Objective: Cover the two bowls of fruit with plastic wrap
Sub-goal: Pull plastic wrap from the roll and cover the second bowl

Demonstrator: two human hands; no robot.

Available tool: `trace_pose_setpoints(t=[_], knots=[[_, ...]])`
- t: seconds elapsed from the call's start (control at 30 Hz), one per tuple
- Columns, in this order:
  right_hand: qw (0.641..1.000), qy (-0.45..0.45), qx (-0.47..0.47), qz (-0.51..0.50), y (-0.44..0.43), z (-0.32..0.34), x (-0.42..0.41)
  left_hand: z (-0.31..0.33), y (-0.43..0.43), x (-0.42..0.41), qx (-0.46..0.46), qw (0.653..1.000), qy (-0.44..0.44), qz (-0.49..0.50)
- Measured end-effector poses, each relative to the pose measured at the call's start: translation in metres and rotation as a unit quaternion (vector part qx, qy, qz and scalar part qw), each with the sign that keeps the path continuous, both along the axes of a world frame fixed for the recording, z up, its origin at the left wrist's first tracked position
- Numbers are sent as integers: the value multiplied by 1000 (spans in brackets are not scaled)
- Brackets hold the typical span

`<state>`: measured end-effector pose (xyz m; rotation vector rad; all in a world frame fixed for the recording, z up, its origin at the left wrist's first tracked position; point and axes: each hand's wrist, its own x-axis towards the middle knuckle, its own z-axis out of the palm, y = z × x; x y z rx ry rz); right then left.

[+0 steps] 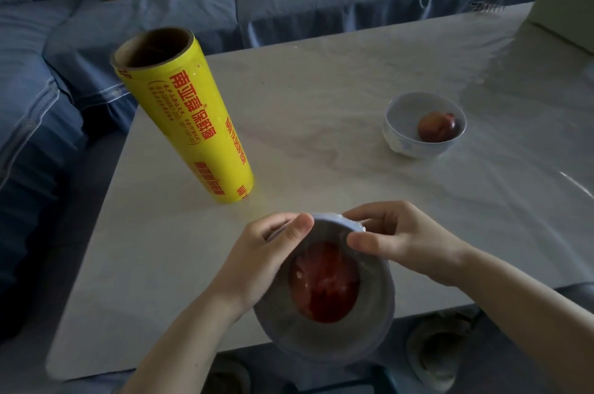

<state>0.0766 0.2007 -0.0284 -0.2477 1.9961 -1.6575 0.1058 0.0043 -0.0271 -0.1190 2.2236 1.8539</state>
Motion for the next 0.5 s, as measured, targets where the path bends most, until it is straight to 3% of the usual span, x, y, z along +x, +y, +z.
trace_pose_setpoints(t=[0.27, 0.5], knots=[[988, 75, 132, 12, -6, 25, -13, -10, 3, 9, 46, 993, 3, 109], [974, -28, 193, 111, -18, 43, -38, -3, 1, 7, 15, 991, 21, 131]])
